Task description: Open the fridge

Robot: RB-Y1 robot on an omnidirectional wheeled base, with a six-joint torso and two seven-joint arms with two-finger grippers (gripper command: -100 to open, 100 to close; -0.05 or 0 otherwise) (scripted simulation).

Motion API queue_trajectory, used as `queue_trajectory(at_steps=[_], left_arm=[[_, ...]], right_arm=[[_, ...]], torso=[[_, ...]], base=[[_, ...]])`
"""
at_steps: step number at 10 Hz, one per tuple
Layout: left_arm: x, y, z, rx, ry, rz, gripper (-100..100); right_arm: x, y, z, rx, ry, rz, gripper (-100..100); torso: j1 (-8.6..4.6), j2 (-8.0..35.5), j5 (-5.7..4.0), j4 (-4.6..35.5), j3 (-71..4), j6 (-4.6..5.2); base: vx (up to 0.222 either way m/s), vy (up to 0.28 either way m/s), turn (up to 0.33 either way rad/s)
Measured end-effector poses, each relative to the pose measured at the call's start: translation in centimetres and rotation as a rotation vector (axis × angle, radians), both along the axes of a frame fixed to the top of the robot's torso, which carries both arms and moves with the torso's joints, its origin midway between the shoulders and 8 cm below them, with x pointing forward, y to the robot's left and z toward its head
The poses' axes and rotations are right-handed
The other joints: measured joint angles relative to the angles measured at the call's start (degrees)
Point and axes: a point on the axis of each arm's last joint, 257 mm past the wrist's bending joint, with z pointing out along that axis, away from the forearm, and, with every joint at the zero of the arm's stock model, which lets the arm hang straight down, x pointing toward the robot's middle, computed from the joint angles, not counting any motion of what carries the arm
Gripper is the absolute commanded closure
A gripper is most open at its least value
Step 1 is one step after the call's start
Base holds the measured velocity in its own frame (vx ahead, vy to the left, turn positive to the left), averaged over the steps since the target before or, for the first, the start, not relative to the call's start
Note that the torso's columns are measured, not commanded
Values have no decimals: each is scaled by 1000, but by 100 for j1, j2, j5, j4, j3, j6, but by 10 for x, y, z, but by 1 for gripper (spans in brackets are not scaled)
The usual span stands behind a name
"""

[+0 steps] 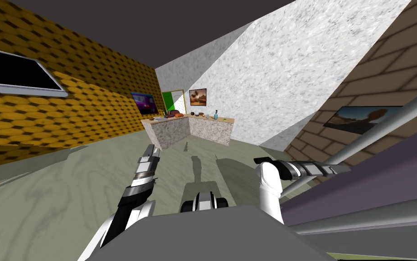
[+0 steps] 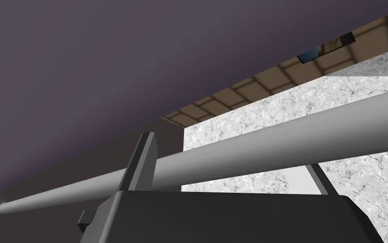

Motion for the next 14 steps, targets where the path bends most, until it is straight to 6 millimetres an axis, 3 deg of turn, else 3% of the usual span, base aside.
queue_trajectory(at_steps=[1, 2, 4, 7, 11, 12, 14], left_arm=[[0, 0, 0, 0, 0, 0, 0], [0, 0, 0, 0, 0, 0, 0], [0, 0, 0, 0, -1, 0, 0], [0, 0, 0, 0, -1, 0, 0], [0, 0, 0, 0, 0, 0, 0], [0, 0, 0, 0, 0, 0, 0], [0, 0, 0, 0, 0, 0, 0]], right_arm=[[-8, -2, -1, 3, 1, -26, 100], [-18, -2, 0, 0, 1, -60, -100], [-14, 3, 15, -5, -1, -66, -100], [-11, 9, 32, -7, 1, -77, -100], [-10, 15, 48, 10, 5, -96, -100], [-9, 15, 47, 15, 9, -97, 0], [-9, 14, 44, 20, 10, -97, 0]], torso=[[-16, 1, 1, 5, -4, 5], [-2, 0, -2, 0, 0, 8], [72, 97, -3, 27, 77, -24], [72, 12, 0, 7, 23, -29], [102, 35, 84, 37, 2, -12], [118, 44, 71, 34, 17, -14], [107, 18, 31, 13, 17, -34]], base=[[333, -30, -2], [138, -22, 69], [-82, -16, 80], [-63, -14, 38], [-17, -8, 51], [10, -3, 5], [3, 0, 3]])
